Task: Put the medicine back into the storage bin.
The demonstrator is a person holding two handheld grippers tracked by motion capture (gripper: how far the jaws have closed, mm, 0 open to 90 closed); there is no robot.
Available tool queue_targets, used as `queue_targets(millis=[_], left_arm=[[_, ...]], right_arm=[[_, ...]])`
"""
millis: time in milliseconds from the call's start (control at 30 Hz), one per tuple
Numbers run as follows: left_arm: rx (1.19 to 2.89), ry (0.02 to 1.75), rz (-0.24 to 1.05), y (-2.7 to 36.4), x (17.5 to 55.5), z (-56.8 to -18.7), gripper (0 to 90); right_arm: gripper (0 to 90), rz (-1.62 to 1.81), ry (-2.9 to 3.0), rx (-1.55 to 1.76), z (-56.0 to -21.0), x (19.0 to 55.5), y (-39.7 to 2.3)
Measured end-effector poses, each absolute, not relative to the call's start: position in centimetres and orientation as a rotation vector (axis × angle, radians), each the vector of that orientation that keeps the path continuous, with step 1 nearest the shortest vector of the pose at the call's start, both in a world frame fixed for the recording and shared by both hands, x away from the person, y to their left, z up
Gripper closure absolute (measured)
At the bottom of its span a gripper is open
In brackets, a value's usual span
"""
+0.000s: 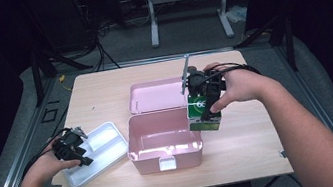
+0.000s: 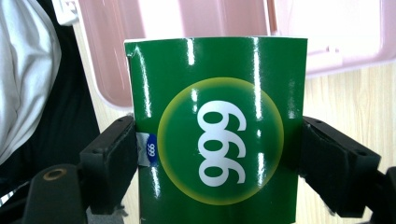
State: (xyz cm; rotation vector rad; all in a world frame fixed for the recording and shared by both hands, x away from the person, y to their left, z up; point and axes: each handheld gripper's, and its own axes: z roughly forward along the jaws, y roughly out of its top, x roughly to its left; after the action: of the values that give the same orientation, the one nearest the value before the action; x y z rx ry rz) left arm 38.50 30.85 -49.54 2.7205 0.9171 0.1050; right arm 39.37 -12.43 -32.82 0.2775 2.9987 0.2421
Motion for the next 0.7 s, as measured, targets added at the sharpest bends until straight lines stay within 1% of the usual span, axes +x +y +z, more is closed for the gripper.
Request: queue_targets(millis=[400,700], left_arm=[[2.72,0.916,0.104,30.9,38.5,-49.5,46.2],[2.722,0.914,0.103,30.9,38.5,-49.5,46.2]], right_arm=[[17.6,0.27,3.034,0.182,-33.2,39.4,-8.8],[17.6,0.274,3.045,0.142,-33.9,39.4,-7.1]])
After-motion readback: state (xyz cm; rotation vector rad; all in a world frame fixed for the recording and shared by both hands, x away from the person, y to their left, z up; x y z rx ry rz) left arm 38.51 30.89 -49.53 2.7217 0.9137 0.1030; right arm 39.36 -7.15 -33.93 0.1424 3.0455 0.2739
